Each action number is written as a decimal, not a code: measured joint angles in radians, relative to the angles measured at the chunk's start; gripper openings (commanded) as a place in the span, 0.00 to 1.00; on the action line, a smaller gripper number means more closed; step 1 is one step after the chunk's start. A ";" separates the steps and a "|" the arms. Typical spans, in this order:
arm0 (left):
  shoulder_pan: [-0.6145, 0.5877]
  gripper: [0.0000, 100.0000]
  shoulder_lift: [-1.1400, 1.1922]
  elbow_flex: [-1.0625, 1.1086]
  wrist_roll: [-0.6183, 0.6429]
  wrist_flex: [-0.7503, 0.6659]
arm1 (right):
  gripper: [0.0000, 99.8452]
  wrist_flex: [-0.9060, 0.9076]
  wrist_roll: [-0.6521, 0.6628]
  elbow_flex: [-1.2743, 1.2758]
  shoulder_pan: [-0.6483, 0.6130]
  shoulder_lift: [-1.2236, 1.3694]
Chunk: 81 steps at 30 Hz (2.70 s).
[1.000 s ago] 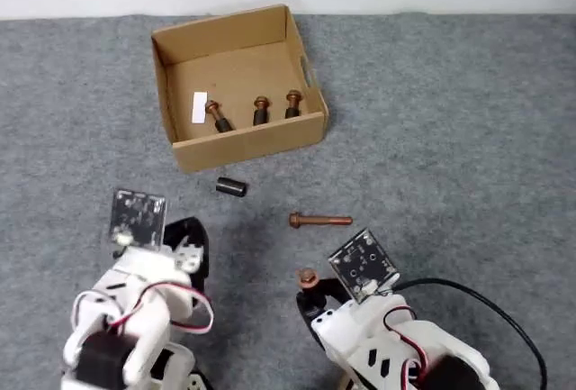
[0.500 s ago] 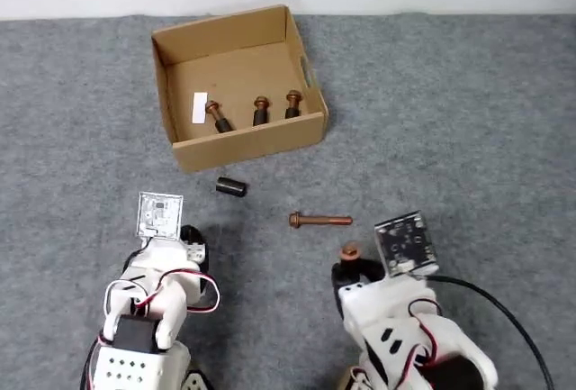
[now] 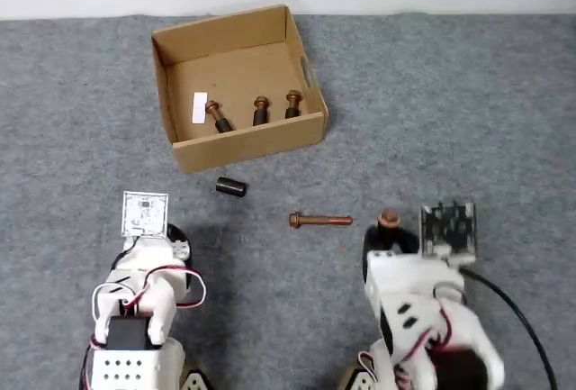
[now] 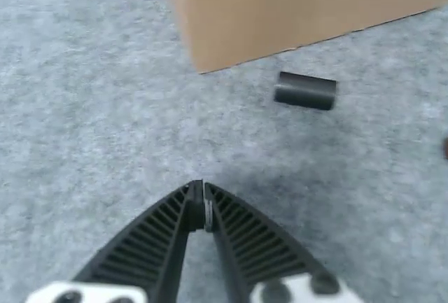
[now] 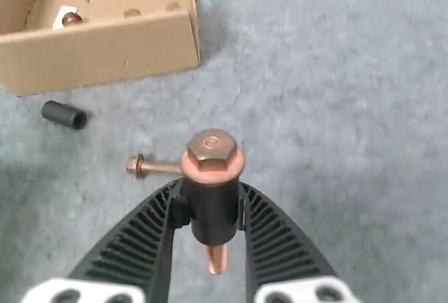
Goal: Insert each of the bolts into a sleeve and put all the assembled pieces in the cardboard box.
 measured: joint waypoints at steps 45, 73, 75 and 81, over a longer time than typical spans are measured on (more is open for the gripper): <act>-0.046 0.01 0.000 0.000 -0.011 -0.008 | 0.13 -0.112 0.213 -2.012 -0.299 2.435; -0.175 0.01 0.002 0.000 -0.155 -0.008 | 0.14 0.396 0.325 -2.202 -0.529 2.638; -0.175 0.01 0.002 0.000 -0.155 -0.008 | 0.14 0.391 0.345 -2.223 -0.529 2.676; -0.175 0.01 0.002 0.000 -0.155 -0.008 | 0.14 0.381 0.367 -2.311 -0.532 2.796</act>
